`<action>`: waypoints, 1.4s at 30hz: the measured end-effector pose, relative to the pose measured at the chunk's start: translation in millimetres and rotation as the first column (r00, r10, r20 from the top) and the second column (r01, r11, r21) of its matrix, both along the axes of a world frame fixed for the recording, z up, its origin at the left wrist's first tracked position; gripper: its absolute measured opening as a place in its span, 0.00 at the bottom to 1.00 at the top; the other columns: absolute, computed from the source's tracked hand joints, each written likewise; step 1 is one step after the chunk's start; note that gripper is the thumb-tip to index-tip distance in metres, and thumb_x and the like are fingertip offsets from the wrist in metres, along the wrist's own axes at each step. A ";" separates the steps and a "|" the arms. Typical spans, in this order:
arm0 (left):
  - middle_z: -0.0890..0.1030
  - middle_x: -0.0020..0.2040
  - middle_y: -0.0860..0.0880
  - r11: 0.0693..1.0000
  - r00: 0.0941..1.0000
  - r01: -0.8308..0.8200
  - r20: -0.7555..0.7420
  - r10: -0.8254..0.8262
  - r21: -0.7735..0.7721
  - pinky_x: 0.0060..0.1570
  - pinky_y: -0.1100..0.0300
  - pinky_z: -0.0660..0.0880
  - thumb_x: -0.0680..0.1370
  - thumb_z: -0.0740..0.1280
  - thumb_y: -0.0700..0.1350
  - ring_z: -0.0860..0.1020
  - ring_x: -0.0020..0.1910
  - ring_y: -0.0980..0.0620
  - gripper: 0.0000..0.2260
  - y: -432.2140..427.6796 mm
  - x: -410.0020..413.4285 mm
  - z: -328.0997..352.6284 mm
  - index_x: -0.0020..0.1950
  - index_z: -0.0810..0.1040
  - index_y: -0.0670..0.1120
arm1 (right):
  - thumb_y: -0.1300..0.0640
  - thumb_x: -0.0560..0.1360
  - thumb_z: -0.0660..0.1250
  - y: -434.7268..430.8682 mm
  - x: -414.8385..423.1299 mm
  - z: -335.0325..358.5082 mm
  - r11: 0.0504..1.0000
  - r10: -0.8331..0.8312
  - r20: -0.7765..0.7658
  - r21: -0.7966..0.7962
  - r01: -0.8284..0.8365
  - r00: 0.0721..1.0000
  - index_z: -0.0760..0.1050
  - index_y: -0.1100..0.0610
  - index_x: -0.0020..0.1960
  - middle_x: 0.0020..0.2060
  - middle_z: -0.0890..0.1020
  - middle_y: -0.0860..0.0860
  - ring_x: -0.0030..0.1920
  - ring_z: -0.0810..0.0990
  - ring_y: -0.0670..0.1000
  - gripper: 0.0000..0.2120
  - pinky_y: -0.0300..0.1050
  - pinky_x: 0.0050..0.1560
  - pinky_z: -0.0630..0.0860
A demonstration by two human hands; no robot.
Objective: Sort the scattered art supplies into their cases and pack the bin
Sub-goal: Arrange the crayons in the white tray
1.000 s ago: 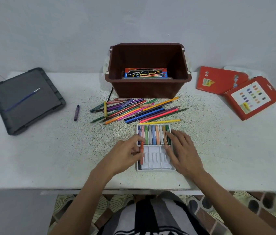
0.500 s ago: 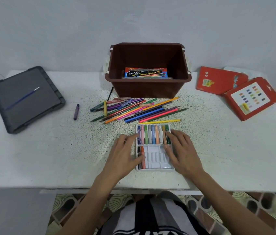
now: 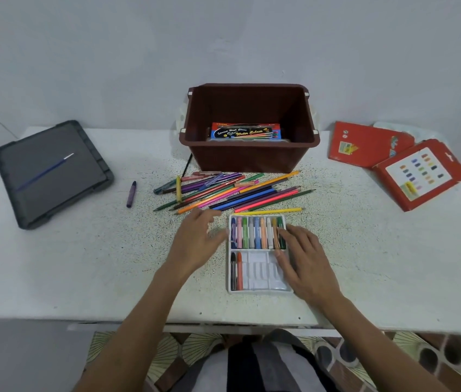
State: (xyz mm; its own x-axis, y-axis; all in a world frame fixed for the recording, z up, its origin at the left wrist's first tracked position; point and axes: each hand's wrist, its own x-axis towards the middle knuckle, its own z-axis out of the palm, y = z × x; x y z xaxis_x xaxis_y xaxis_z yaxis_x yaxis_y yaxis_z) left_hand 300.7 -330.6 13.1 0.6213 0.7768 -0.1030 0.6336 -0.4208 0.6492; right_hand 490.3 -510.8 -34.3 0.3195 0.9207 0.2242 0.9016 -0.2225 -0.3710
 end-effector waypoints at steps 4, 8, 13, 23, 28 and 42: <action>0.77 0.60 0.48 0.969 0.999 -0.054 0.005 0.054 0.240 0.57 0.52 0.74 0.80 0.66 0.48 0.76 0.58 0.49 0.14 33.2 19.0 -7.1 0.64 0.77 0.47 | 0.45 0.83 0.52 0.0 1.0 -1.8 1.000 -0.006 -0.016 -0.023 0.006 1.000 0.71 0.59 0.71 0.68 0.74 0.55 0.69 0.68 0.55 0.25 0.55 0.69 0.67; 0.79 0.53 0.42 0.889 0.992 -0.124 0.024 0.126 0.441 0.49 0.49 0.77 0.79 0.66 0.44 0.78 0.51 0.44 0.12 62.4 38.5 -17.3 0.59 0.79 0.41 | 0.44 0.83 0.52 -0.1 1.4 -1.2 0.999 -0.012 -0.023 -0.036 0.011 1.000 0.70 0.58 0.71 0.68 0.73 0.54 0.69 0.68 0.54 0.25 0.55 0.69 0.67; 0.76 0.55 0.42 0.857 0.965 -0.178 -0.082 0.247 0.484 0.53 0.50 0.71 0.80 0.66 0.47 0.74 0.54 0.43 0.13 76.1 52.2 -19.5 0.60 0.79 0.41 | 0.44 0.83 0.51 0.7 0.1 0.2 0.999 -0.017 -0.032 -0.030 0.016 0.999 0.70 0.59 0.71 0.68 0.74 0.54 0.69 0.68 0.55 0.25 0.56 0.69 0.68; 0.81 0.49 0.46 0.873 0.971 -0.227 0.165 0.171 0.432 0.50 0.51 0.73 0.78 0.67 0.44 0.78 0.48 0.46 0.07 71.6 48.9 -17.5 0.54 0.80 0.43 | 0.43 0.83 0.52 0.9 0.8 0.0 0.999 -0.024 -0.024 -0.045 0.023 0.999 0.70 0.58 0.71 0.68 0.73 0.53 0.69 0.68 0.54 0.25 0.55 0.69 0.67; 0.80 0.44 0.55 0.987 0.908 -0.152 0.404 0.115 0.061 0.41 0.68 0.78 0.78 0.69 0.37 0.81 0.41 0.60 0.08 33.1 36.2 10.9 0.56 0.78 0.43 | 0.43 0.83 0.51 1.4 0.8 1.0 0.999 -0.021 -0.021 -0.043 0.020 1.000 0.71 0.59 0.71 0.68 0.74 0.54 0.69 0.68 0.55 0.26 0.55 0.69 0.68; 0.80 0.40 0.54 0.957 0.956 0.243 0.208 -0.208 -0.161 0.46 0.57 0.76 0.76 0.72 0.46 0.79 0.41 0.56 0.13 -34.4 -11.3 -1.5 0.58 0.72 0.54 | 0.44 0.83 0.52 1.4 -0.5 0.8 0.999 -0.016 -0.003 -0.031 0.016 1.000 0.70 0.60 0.71 0.67 0.74 0.56 0.68 0.68 0.57 0.26 0.55 0.69 0.67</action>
State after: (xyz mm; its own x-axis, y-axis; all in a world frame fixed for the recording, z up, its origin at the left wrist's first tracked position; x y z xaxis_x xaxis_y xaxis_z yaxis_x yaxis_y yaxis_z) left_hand 289.4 -365.0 11.6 0.7998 0.5927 -0.0949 0.3957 -0.4017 0.8258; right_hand 489.8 -509.3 -33.5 0.3354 0.9217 0.1949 0.8964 -0.2486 -0.3671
